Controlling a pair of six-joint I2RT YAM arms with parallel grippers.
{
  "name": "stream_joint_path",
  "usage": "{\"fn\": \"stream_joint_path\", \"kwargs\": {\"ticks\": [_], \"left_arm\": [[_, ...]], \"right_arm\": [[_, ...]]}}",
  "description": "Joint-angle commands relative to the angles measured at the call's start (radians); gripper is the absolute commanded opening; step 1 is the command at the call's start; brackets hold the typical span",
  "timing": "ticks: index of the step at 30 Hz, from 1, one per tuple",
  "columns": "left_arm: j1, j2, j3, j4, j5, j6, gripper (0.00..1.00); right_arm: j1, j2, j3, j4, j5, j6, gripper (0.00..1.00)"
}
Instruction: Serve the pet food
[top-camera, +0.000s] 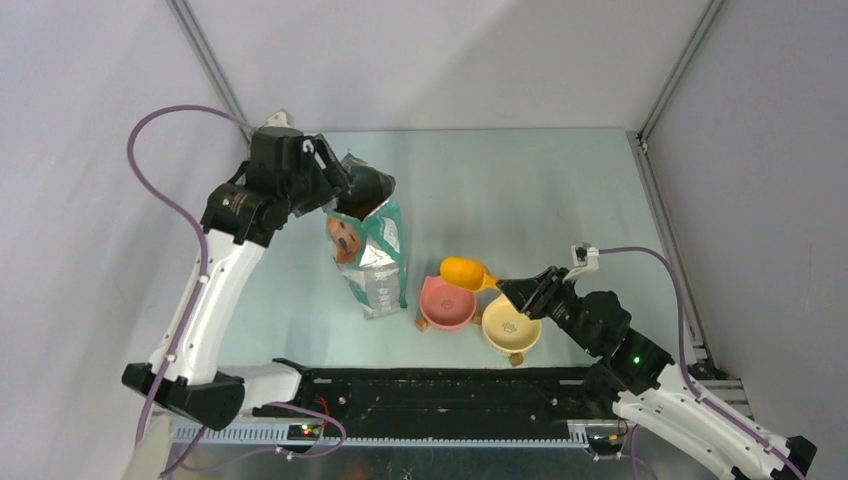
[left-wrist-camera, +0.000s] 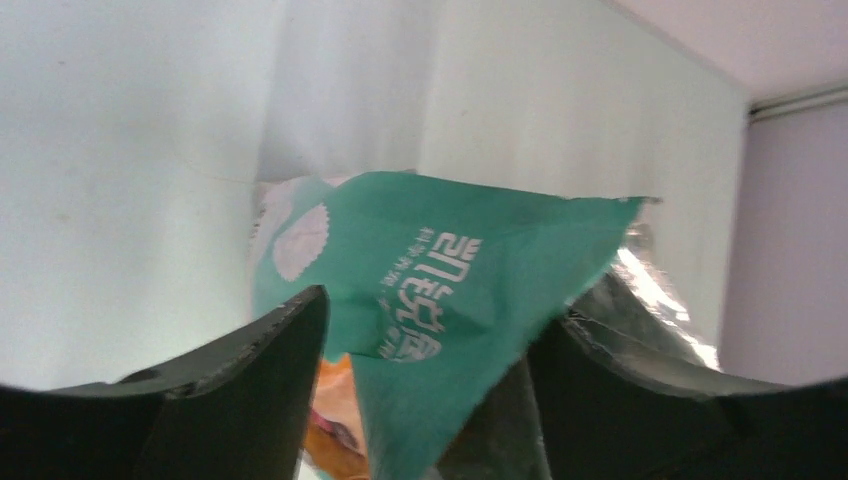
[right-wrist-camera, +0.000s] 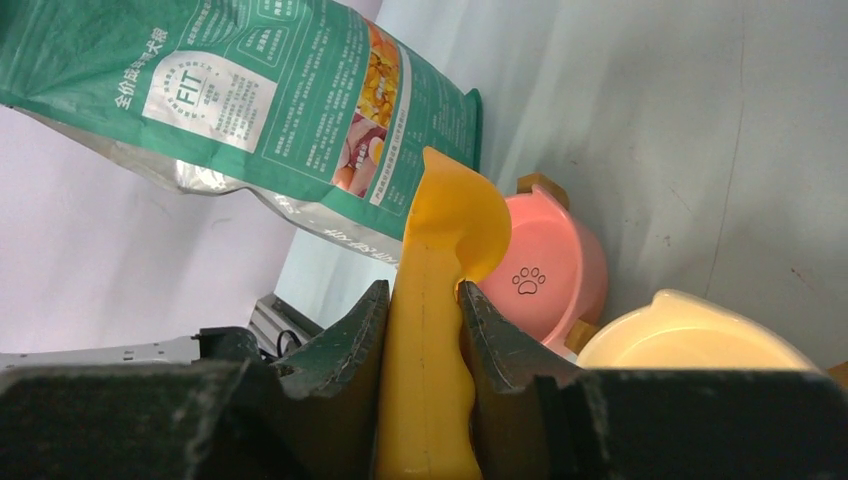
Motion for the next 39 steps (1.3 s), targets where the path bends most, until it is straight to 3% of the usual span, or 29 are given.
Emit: {"fn": "stream_joint_path", "kwargs": {"ticks": [1, 3, 4, 6, 8, 25, 39], "left_arm": [[-0.001, 0.035, 0.029, -0.074, 0.009, 0.099, 0.70], [-0.001, 0.045, 0.020, -0.089, 0.024, 0.122, 0.53], [-0.001, 0.046, 0.016, -0.093, 0.028, 0.134, 0.31], [-0.002, 0.045, 0.005, -0.101, 0.024, 0.151, 0.04], [-0.003, 0.035, 0.003, -0.109, -0.015, 0.172, 0.00], [0.010, 0.027, 0.267, -0.255, -0.472, 0.324, 0.00], [0.097, 0.040, 0.383, -0.265, -0.435, 0.387, 0.00]], "right_arm": [[-0.019, -0.003, 0.045, 0.005, 0.014, -0.022, 0.00], [-0.030, -0.002, 0.045, 0.004, 0.002, -0.021, 0.00], [-0.037, -0.002, 0.045, 0.002, -0.002, -0.021, 0.00], [-0.045, -0.003, 0.045, -0.003, -0.008, -0.020, 0.00], [-0.051, -0.001, 0.045, -0.009, -0.008, -0.020, 0.00], [-0.086, 0.020, 0.045, -0.026, -0.015, -0.021, 0.00], [-0.105, 0.025, 0.045, -0.051, -0.001, -0.020, 0.00]]}}
